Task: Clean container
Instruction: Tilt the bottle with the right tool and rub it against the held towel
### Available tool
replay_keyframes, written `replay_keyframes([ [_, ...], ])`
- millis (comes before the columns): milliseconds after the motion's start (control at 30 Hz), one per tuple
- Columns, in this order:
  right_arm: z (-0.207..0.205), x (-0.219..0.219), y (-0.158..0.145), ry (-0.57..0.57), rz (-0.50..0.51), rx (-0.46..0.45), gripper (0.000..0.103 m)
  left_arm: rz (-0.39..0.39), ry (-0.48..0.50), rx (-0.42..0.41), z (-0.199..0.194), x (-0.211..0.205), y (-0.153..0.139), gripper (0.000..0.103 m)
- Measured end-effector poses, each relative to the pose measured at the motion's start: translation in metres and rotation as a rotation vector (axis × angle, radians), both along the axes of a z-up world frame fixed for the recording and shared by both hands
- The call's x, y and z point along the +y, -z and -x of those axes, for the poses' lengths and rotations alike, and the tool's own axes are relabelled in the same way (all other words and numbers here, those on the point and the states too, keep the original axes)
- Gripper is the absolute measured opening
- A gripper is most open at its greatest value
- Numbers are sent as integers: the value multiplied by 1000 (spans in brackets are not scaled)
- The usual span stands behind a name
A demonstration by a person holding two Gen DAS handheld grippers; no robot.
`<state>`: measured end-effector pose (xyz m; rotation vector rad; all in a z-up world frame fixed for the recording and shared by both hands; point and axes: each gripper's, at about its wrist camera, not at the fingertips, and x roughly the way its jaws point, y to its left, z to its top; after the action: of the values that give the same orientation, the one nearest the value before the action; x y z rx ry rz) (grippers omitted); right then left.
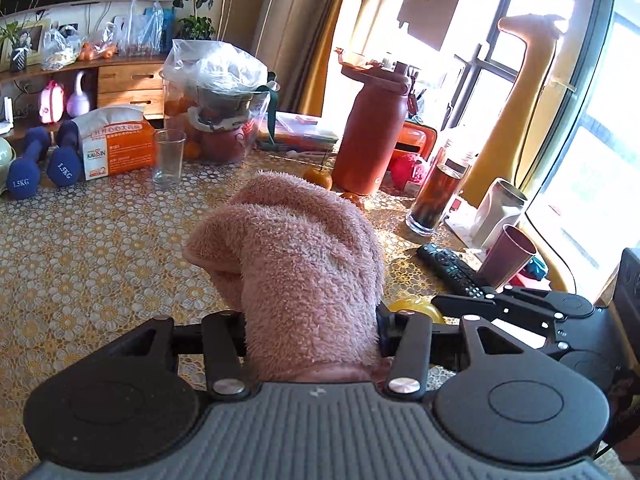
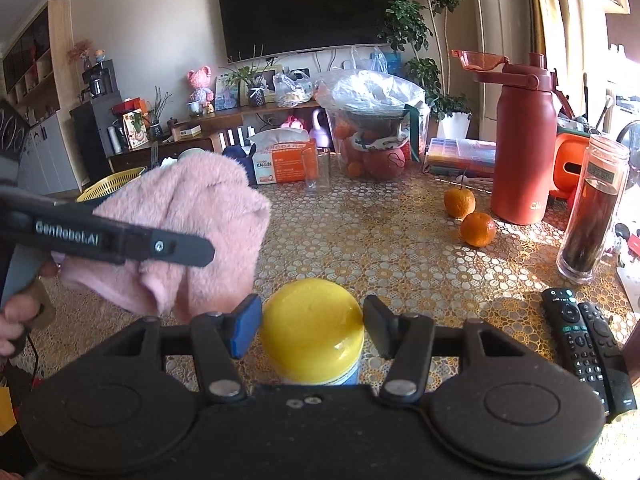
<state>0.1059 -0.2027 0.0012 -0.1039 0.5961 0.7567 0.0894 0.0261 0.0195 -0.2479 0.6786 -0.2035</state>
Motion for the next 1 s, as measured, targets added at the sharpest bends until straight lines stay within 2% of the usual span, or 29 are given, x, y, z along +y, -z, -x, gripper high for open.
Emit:
replay_keyframes([
  [233,6,0,0,-31,17,-30,56,19,6,91,-23,-17,27,49],
  [433,3,-7,1,-36,1,-23,55,23,13,136,-31,-18,46,49],
  [633,-1,-16,3,-25,-34,3,55,-42,41,165,-30,-25,64,49],
  [733,-3,-19,3,-19,-43,10,55,-110,74,184,-25,-33,72,49],
  [867,-3,-23,3,-15,-53,20,55,-225,133,138,-4,-49,71,49],
  [1000,-5,-22,2,1,-55,27,54,-239,171,54,21,-59,52,49],
])
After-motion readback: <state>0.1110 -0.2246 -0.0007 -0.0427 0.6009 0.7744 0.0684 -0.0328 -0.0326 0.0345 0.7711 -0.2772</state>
